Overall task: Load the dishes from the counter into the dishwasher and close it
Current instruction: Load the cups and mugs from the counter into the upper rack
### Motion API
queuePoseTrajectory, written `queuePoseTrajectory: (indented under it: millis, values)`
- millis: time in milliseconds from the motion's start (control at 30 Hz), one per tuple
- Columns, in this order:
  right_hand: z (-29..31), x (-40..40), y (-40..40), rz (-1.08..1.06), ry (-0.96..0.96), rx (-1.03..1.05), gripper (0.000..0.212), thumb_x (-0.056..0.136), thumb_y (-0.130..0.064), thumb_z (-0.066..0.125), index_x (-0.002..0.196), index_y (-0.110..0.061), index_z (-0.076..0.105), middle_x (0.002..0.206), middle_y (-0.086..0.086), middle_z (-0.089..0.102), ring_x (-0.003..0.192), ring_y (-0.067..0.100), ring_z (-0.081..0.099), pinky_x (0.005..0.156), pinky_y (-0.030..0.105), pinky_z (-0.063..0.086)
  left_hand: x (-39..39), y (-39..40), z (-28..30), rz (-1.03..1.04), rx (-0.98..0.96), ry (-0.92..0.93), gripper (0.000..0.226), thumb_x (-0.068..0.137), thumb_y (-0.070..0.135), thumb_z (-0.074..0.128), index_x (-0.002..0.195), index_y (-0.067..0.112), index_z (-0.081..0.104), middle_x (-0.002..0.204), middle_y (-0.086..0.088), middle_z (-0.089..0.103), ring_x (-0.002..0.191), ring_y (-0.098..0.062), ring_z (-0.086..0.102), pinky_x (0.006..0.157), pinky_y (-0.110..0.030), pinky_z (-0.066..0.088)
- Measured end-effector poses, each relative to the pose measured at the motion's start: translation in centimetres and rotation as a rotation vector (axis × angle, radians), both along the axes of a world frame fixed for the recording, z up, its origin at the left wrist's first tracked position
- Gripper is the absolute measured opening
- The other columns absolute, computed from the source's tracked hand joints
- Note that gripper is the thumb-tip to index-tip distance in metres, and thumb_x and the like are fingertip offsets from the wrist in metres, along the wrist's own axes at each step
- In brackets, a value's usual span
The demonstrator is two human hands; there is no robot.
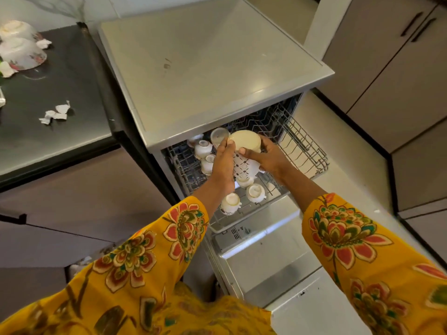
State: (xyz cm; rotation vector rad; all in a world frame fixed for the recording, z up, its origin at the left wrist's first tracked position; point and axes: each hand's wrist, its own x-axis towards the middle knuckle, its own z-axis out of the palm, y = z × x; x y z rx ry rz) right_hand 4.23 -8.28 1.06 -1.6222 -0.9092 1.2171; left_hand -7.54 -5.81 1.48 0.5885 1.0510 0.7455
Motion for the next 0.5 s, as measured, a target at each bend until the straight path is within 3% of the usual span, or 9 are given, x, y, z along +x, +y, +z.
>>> queuePoseTrajectory:
  millis: [133, 233, 367, 433, 500]
  values:
    - [-2.2, 1.2, 0.0, 0.020, -0.007, -0.067, 0.050, 0.079, -0.017, 0.074, 0.123, -0.018, 0.050, 0.109, -0.002, 0.059, 0.095, 0.011, 0.057, 0.070, 0.017, 0.050, 0.7, 0.0, -2.3, -0.039, -0.025, 0.043, 0.040, 0.103, 0.025, 0.035, 0.143, 0.027, 0.036, 0.130, 0.000, 0.055, 0.082, -0.001, 0.056, 0.056, -0.014, 0.050]
    - [-3.9, 1.7, 0.8, 0.033, -0.035, -0.075, 0.061, 0.075, -0.022, 0.078, 0.129, -0.018, 0.049, 0.119, 0.001, 0.058, 0.108, 0.018, 0.056, 0.085, 0.028, 0.052, 1.2, 1.0, -3.8, -0.050, -0.045, 0.055, 0.040, 0.103, 0.023, 0.035, 0.143, 0.027, 0.036, 0.133, 0.001, 0.054, 0.084, -0.001, 0.055, 0.058, -0.015, 0.048]
    - [-5.2, 2.7, 2.5, 0.056, -0.020, -0.071, 0.063, 0.076, -0.016, 0.077, 0.130, -0.018, 0.046, 0.104, -0.010, 0.056, 0.094, 0.005, 0.054, 0.078, 0.020, 0.049, 2.3, 3.2, -6.0, -0.010, -0.079, 0.062, 0.037, 0.102, 0.021, 0.039, 0.138, 0.023, 0.044, 0.095, 0.003, 0.057, 0.070, -0.004, 0.047, 0.058, -0.016, 0.036]
    - [-6.0, 3.4, 3.6, 0.076, -0.056, -0.035, 0.063, 0.075, -0.011, 0.077, 0.129, -0.016, 0.045, 0.099, -0.016, 0.053, 0.090, -0.001, 0.052, 0.071, 0.009, 0.047, 3.0, 4.6, -7.2, 0.002, -0.080, 0.077, 0.034, 0.101, 0.020, 0.042, 0.135, 0.023, 0.048, 0.073, 0.004, 0.049, 0.060, -0.004, 0.040, 0.054, -0.017, 0.031]
    - [-6.7, 4.3, 4.8, 0.085, -0.105, -0.016, 0.064, 0.075, -0.006, 0.076, 0.128, -0.015, 0.042, 0.097, -0.017, 0.050, 0.086, -0.005, 0.050, 0.064, 0.000, 0.043, 3.9, 6.2, -7.8, -0.006, -0.067, 0.105, 0.032, 0.100, 0.021, 0.044, 0.131, 0.025, 0.051, 0.065, 0.005, 0.044, 0.054, -0.005, 0.036, 0.052, -0.018, 0.030]
